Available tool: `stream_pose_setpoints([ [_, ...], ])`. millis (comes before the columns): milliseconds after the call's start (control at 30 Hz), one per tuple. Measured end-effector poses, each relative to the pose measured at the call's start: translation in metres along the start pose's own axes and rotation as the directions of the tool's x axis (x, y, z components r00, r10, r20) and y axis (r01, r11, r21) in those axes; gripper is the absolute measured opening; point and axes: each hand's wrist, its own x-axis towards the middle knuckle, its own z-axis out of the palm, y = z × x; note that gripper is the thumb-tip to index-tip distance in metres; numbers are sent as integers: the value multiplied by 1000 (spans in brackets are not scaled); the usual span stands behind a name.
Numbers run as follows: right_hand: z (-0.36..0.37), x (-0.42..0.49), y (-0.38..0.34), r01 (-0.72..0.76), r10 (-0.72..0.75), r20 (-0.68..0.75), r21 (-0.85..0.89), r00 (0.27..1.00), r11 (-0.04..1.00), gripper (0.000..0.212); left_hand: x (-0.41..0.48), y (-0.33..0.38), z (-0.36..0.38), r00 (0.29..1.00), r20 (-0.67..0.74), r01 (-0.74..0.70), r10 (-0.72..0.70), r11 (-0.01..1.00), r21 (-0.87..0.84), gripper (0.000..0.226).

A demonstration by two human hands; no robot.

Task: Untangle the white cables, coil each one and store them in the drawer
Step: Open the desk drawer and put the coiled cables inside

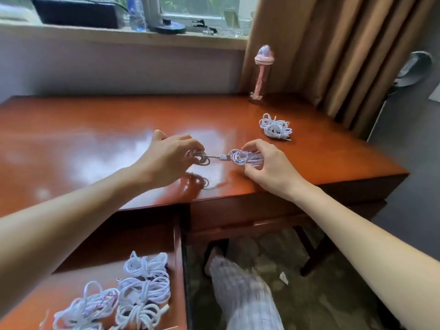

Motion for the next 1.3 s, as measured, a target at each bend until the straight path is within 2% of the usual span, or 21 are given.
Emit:
stream_pose_setpoints([
  [167,32,-9,-61,64,-68,44,80,997,995,49,-81,-22,-54,997,3,79,-79,996,40,20],
  [333,65,-19,-111,161,-170,65,129,983,978,49,-144,-30,-99,986,66,148,-153,986,71,24],
  [433,78,-26,-139,218,-232,69,165,970,962,46,-183,-31,-119,972,93,207,-214,975,83,16],
  [700,113,-50,-186,289,-351,251,254,902,923,45,-270,-30,-138,927,229,300,-297,954,24,18],
  [867,130,-61,-204,298,-370,334,248,867,922,41,-290,-35,-132,883,254,407,-396,913,8,16],
  [1033,134,-65,-203,289,-331,319,172,888,942,40,-288,-37,-113,840,284,488,-462,872,-26,18],
  [1300,132,-75,-188,278,-301,304,117,904,953,41,-258,-29,-84,842,323,455,-432,890,4,25],
])
